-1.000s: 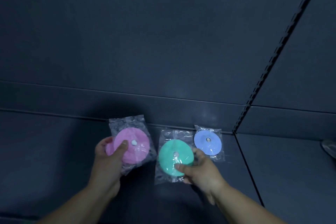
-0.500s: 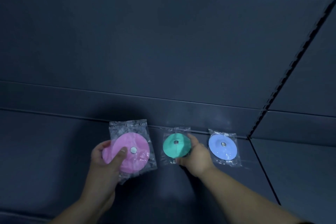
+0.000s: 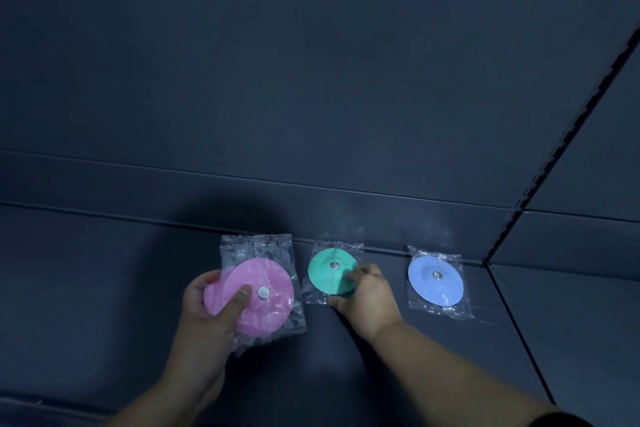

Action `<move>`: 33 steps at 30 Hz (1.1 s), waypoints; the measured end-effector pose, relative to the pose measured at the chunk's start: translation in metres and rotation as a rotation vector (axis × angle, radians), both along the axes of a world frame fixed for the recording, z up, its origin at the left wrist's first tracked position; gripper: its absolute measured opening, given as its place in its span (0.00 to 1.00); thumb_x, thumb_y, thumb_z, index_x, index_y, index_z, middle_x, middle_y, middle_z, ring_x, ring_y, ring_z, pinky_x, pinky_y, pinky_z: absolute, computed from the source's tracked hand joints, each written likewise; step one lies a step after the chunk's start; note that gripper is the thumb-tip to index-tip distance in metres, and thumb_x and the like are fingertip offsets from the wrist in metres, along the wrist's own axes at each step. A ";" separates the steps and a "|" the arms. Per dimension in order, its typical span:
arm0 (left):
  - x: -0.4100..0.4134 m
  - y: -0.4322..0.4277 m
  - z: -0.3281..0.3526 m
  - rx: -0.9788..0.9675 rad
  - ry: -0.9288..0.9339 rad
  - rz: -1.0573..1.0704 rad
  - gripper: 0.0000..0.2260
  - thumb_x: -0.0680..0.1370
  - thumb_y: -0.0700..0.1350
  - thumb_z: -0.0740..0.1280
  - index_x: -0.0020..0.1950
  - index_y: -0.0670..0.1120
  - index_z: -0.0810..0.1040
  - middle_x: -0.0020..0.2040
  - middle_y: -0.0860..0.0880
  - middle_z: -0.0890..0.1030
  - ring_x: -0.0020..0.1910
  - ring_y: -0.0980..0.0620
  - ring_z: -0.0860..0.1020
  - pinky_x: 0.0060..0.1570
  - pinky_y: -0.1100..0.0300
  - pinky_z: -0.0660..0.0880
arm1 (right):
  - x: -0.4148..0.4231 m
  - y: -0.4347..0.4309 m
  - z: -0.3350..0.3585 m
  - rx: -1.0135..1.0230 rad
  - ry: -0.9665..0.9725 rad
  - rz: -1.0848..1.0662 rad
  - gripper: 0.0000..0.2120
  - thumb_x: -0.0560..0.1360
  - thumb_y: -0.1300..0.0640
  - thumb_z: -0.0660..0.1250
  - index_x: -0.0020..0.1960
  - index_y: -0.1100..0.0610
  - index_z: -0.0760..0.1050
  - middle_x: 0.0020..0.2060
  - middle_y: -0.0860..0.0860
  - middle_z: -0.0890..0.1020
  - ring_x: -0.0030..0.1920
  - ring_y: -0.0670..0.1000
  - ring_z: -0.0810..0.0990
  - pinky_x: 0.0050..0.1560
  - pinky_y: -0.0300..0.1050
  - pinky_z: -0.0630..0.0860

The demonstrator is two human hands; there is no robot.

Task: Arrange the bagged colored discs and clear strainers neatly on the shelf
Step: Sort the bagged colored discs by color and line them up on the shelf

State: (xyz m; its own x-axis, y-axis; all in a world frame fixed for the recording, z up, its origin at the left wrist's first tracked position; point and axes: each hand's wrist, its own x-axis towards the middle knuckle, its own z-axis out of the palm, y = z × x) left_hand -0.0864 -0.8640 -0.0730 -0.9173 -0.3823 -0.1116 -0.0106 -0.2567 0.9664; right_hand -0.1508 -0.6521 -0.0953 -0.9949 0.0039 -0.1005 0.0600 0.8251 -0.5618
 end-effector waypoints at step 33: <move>0.004 -0.012 0.009 -0.240 -0.101 0.057 0.15 0.76 0.40 0.68 0.60 0.44 0.70 0.54 0.46 0.78 0.46 0.51 0.78 0.39 0.59 0.74 | 0.063 0.019 0.023 -0.937 -0.410 -0.135 0.05 0.79 0.56 0.63 0.51 0.55 0.78 0.36 0.49 0.83 0.34 0.47 0.79 0.33 0.39 0.74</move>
State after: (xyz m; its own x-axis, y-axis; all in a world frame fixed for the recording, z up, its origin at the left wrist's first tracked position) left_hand -0.0828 -0.8759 -0.0642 -0.8826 -0.4592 -0.1009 -0.1019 -0.0228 0.9945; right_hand -0.0873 -0.6329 -0.0722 -0.8806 -0.1412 -0.4523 0.4516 0.0390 -0.8914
